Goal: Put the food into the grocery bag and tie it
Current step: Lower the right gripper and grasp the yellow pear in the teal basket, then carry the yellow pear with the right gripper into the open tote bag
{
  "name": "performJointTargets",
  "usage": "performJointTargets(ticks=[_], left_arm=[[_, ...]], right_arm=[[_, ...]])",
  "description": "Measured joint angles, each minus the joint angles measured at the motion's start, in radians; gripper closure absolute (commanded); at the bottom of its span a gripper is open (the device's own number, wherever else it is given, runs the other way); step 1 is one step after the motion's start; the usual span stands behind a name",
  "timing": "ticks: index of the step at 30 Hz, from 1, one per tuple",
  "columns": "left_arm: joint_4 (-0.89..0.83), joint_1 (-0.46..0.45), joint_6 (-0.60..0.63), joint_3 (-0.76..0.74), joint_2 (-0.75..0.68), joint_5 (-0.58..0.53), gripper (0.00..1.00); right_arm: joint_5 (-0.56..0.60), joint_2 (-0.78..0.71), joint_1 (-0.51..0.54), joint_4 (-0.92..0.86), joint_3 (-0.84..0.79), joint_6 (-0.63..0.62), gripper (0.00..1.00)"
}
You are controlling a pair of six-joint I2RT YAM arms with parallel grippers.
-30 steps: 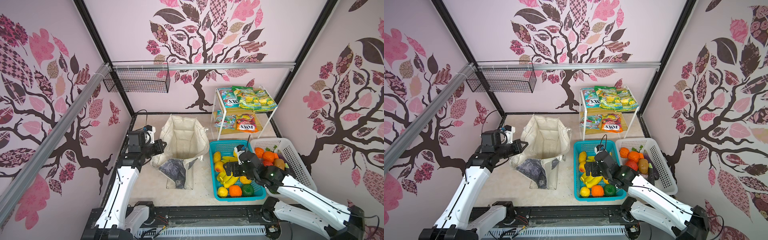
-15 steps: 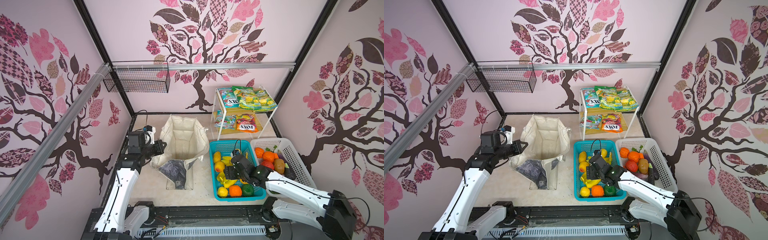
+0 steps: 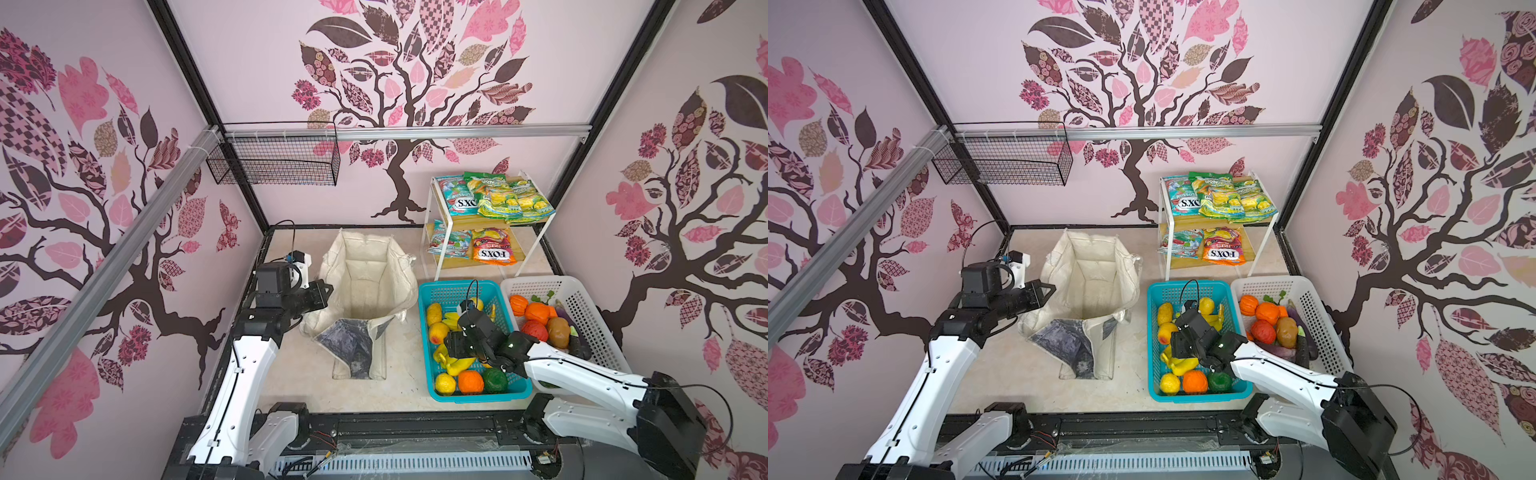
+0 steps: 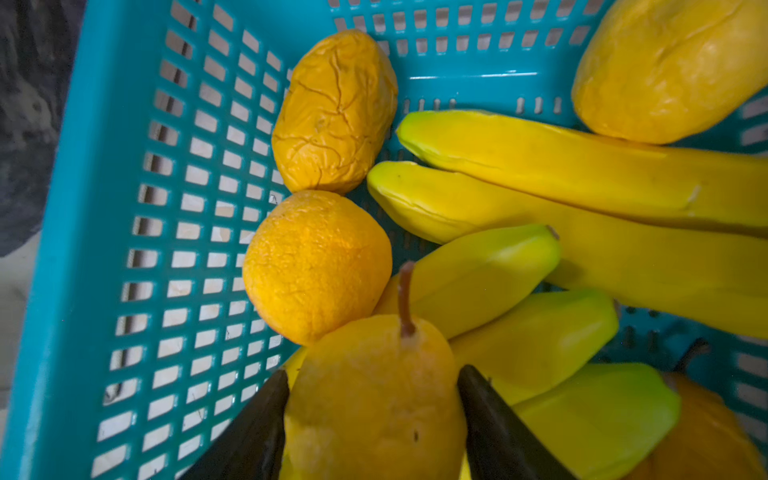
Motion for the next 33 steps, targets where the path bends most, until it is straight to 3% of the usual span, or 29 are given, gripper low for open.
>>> performJointTargets(ticks=[5, 16, 27, 33], left_arm=[[0.000, 0.000, 0.000, 0.000, 0.000, -0.002, 1.00], [-0.002, -0.002, 0.004, 0.000, 0.000, -0.016, 1.00], [-0.005, -0.002, 0.016, 0.000, 0.005, -0.016, 1.00], [-0.006, -0.002, 0.022, 0.000, 0.011, -0.006, 1.00]], right_arm=[[0.000, -0.003, 0.000, -0.001, -0.002, 0.004, 0.46], [0.021, -0.177, 0.000, -0.120, 0.036, -0.009, 0.45], [0.025, -0.208, 0.000, -0.204, 0.273, -0.132, 0.46], [0.032, -0.096, 0.036, -0.211, 0.512, -0.217, 0.43]])
